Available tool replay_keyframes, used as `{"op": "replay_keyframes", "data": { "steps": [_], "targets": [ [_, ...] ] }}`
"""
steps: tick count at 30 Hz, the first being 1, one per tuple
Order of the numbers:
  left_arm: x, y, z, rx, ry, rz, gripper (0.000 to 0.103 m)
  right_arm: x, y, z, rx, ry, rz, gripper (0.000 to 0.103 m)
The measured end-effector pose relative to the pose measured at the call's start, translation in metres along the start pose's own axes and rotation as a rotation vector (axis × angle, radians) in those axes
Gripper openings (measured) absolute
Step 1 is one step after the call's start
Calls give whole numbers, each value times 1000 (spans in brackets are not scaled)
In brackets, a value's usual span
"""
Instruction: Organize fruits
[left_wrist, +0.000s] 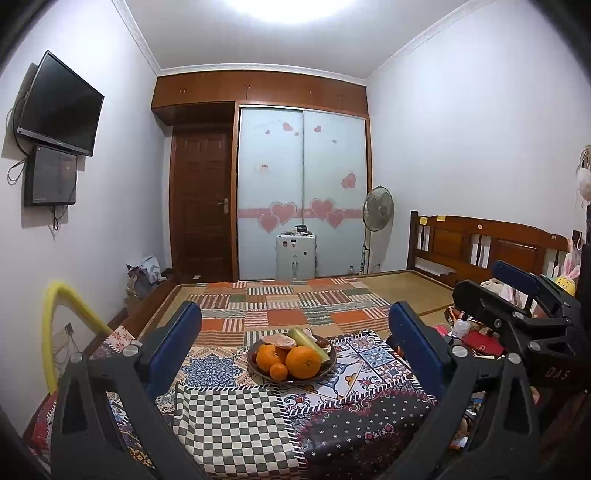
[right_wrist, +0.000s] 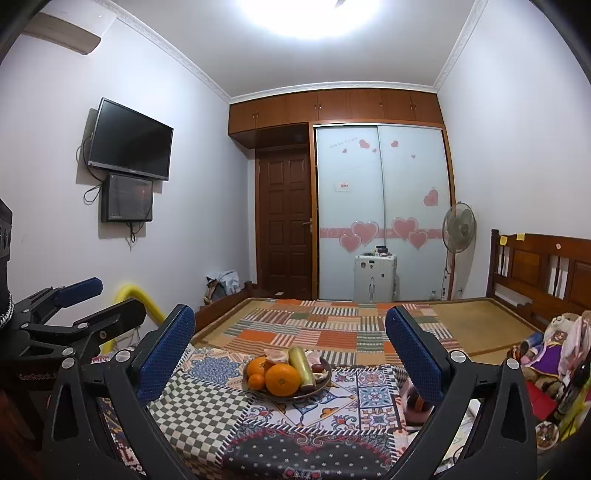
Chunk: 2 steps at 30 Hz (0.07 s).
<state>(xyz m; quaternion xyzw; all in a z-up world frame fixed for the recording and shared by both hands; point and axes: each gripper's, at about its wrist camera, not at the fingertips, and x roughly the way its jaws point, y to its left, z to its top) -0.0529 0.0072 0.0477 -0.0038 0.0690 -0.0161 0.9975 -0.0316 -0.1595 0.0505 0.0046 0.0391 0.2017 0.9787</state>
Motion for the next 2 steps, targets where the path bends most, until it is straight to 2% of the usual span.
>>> {"op": "replay_keyframes", "data": {
  "steps": [2],
  "targets": [
    [1, 0, 0, 0, 1, 1, 103, 1, 0, -1, 2, 2, 0, 103]
  ]
}}
